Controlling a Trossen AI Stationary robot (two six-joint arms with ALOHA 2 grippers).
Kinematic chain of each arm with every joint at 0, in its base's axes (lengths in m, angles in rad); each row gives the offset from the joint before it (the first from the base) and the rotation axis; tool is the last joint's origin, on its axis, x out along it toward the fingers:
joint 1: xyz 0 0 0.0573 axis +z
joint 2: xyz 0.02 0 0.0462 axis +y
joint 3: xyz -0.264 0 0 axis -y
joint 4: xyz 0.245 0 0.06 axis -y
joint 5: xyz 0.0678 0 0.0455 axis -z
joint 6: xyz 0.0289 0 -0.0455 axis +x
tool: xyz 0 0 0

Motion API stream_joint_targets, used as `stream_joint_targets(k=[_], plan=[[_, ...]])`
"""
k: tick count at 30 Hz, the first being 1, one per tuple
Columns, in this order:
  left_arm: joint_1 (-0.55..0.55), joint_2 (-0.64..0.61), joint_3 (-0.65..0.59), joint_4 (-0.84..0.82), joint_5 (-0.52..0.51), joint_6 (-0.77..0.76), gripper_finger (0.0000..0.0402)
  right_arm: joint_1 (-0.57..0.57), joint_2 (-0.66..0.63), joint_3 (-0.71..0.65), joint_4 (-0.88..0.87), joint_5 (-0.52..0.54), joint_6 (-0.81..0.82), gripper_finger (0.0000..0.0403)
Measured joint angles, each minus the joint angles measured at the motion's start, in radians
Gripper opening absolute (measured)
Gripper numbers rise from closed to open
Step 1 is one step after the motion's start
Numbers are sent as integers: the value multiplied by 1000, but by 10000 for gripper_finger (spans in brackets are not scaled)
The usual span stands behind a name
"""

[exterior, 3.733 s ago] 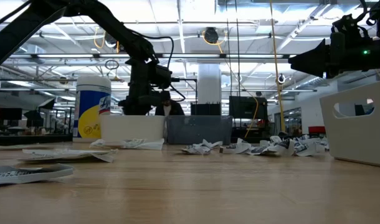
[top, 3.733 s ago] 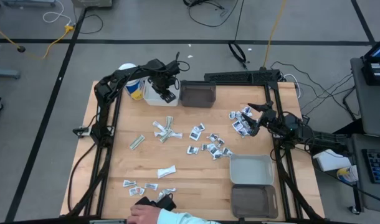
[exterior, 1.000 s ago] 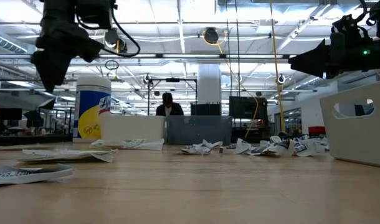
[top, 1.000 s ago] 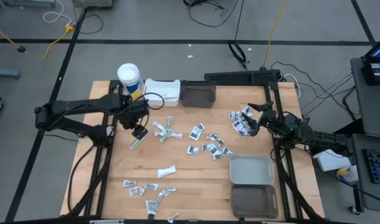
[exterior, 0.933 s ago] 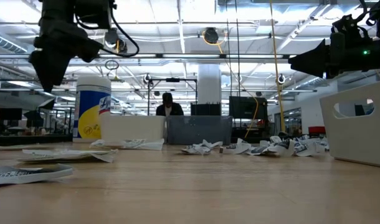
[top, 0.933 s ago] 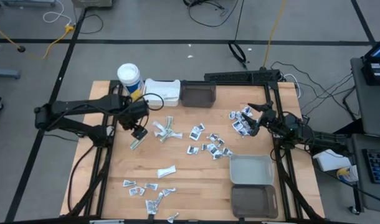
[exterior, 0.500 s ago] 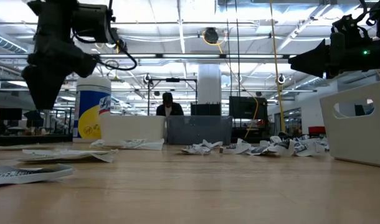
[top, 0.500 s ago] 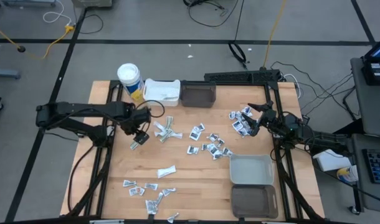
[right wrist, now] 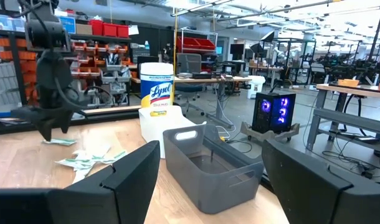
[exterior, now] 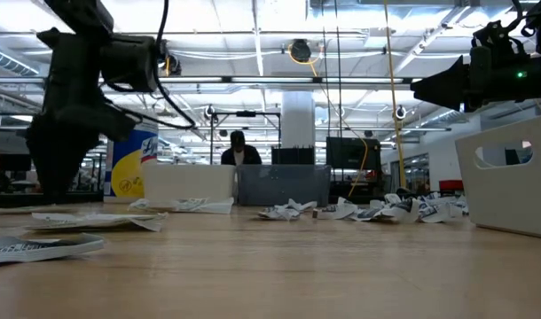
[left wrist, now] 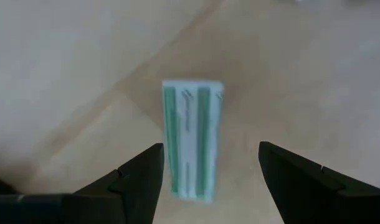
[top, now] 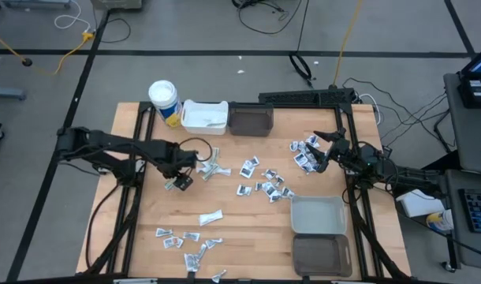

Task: Pick & Place First Aid Supplies
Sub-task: Put the green bandage into the white bin

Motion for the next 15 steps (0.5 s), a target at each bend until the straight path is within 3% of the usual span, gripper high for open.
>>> stream_joint_targets(k=[7,15], plan=[[-33,61,-53,115,-6,-24,269,0,0,0,0,0,0,279],[-50,70,-64,137,-9,-41,265,0,0,0,0,0,0,279]])
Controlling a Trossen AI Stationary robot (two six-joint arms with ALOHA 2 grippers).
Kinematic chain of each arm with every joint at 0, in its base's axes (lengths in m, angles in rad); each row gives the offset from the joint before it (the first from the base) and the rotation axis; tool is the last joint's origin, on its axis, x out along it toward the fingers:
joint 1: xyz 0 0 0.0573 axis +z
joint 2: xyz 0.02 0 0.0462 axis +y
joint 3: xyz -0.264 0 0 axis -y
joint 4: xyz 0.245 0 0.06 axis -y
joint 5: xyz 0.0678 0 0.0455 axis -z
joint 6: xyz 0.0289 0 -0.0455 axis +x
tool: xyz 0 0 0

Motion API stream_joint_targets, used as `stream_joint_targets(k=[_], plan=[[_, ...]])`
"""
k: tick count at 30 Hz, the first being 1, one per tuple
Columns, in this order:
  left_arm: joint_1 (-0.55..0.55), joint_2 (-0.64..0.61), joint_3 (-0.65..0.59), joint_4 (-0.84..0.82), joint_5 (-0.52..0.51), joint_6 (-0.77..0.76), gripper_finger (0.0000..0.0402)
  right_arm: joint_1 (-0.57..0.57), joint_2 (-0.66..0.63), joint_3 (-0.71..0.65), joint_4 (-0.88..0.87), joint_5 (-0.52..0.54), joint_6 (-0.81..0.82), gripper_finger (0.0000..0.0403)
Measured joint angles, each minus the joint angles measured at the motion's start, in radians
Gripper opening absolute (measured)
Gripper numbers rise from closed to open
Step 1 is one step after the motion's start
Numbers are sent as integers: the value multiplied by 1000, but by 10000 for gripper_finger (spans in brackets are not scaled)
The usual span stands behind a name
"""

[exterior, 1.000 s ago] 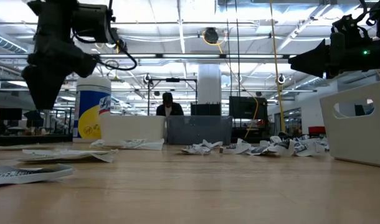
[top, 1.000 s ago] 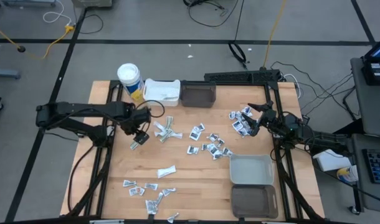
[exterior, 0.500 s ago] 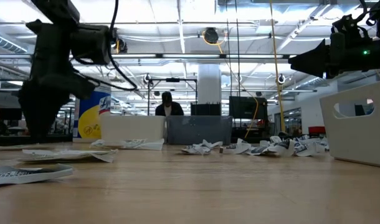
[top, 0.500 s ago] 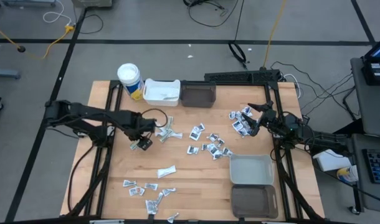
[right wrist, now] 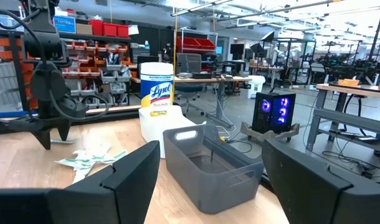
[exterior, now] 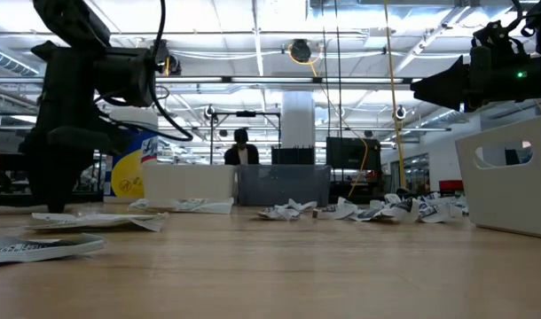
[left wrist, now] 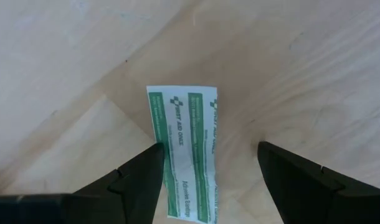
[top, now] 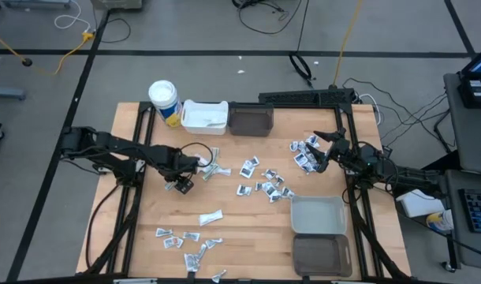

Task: Pick & Place First Aid Supplies
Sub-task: Put the green bandage into the white bin

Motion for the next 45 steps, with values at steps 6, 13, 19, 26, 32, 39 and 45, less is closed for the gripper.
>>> stream_joint_targets(k=[6,13,19,26,32,39,45], plan=[[0,1,0,1,8,5,213,0,0,0,0,0,0,279],[0,2,-1,0,12,16,129,0,0,0,0,0,0,279],[1,2,2,-6,37,39,84,0,0,0,0,0,0,279],[1,5,22,-7,55,50,48,0,0,0,0,0,0,279],[4,6,50,-39,54,67,31,0,0,0,0,-1,0,279],[37,-5,142,-191,38,103,30,0,0,0,0,-1,0,279],[62,-55,242,-303,33,114,30,0,0,0,0,0,0,279]])
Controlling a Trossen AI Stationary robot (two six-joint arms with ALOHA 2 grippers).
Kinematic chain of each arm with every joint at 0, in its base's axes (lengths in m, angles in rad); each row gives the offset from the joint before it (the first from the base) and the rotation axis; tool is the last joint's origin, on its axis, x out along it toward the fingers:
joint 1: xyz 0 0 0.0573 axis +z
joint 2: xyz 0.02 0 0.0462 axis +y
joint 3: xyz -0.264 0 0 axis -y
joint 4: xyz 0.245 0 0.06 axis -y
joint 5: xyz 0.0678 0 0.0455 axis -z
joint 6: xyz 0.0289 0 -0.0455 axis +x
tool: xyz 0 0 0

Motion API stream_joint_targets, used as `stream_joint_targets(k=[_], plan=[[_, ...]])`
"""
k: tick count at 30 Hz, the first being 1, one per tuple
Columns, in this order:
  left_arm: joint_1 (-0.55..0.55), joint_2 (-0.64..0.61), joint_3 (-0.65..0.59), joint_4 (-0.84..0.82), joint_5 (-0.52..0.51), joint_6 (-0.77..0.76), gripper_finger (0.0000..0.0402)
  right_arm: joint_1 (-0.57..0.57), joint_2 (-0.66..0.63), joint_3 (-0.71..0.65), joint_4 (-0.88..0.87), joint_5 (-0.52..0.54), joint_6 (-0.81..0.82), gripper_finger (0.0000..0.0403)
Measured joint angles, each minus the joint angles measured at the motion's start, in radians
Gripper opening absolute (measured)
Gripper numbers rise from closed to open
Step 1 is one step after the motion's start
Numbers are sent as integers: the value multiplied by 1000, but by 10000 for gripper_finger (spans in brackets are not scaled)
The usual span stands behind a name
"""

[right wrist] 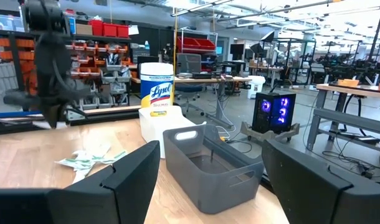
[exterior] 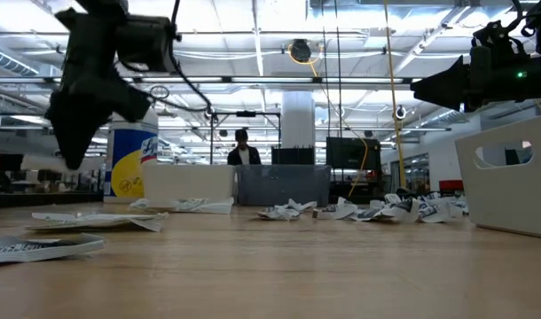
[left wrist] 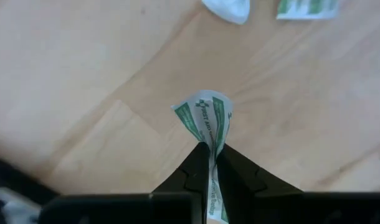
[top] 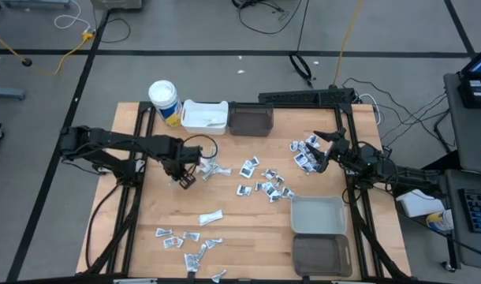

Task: Pick & Place First Aid Supplies
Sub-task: Put the green bandage into the white bin

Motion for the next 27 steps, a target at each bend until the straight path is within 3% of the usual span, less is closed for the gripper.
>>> stream_joint_targets(k=[9,17,27], plan=[[13,-73,143,-170,-22,14,30,0,0,0,0,0,0,279],[14,-85,193,-223,-21,-4,30,0,0,0,0,0,0,279],[176,47,325,-224,-22,166,30,0,0,0,0,0,0,279]])
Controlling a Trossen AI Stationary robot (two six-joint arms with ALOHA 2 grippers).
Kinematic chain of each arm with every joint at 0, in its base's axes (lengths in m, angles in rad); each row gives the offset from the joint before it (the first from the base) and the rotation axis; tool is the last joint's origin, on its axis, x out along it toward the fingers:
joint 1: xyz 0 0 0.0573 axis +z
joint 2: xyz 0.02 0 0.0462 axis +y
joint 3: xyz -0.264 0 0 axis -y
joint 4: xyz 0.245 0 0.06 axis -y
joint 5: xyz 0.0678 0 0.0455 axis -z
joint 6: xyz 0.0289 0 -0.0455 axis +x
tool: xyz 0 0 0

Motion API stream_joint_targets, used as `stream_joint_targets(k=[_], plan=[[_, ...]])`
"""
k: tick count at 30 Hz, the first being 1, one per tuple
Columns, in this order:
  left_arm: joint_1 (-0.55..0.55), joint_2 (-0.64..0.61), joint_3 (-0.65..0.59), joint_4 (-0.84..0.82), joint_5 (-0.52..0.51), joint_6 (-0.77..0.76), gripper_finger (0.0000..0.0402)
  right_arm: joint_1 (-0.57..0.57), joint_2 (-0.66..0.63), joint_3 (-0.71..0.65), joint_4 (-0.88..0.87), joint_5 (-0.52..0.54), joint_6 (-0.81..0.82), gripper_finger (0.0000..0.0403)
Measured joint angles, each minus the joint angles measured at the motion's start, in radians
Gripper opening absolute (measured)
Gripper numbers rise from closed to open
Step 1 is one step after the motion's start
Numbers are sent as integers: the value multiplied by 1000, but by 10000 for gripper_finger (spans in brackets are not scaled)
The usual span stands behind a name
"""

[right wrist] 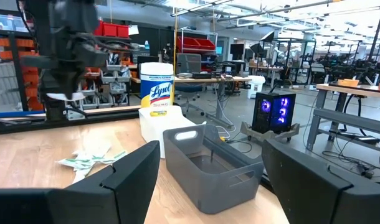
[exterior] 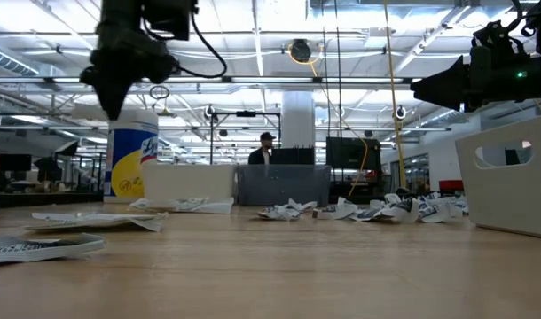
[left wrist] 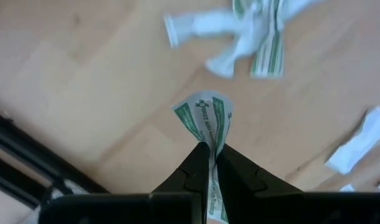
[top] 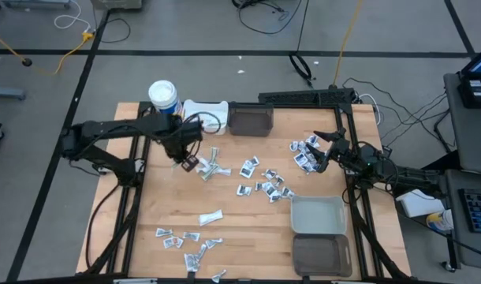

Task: Pick & Place First Aid Supplies
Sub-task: Put the green bandage into the white bin

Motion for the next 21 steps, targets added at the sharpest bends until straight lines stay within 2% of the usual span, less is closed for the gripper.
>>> stream_joint_targets(k=[10,21], plan=[[215,192,201,-6,-1,202,30,0,0,0,0,0,0,279],[379,420,489,-90,1,384,30,0,0,0,0,0,0,279]])
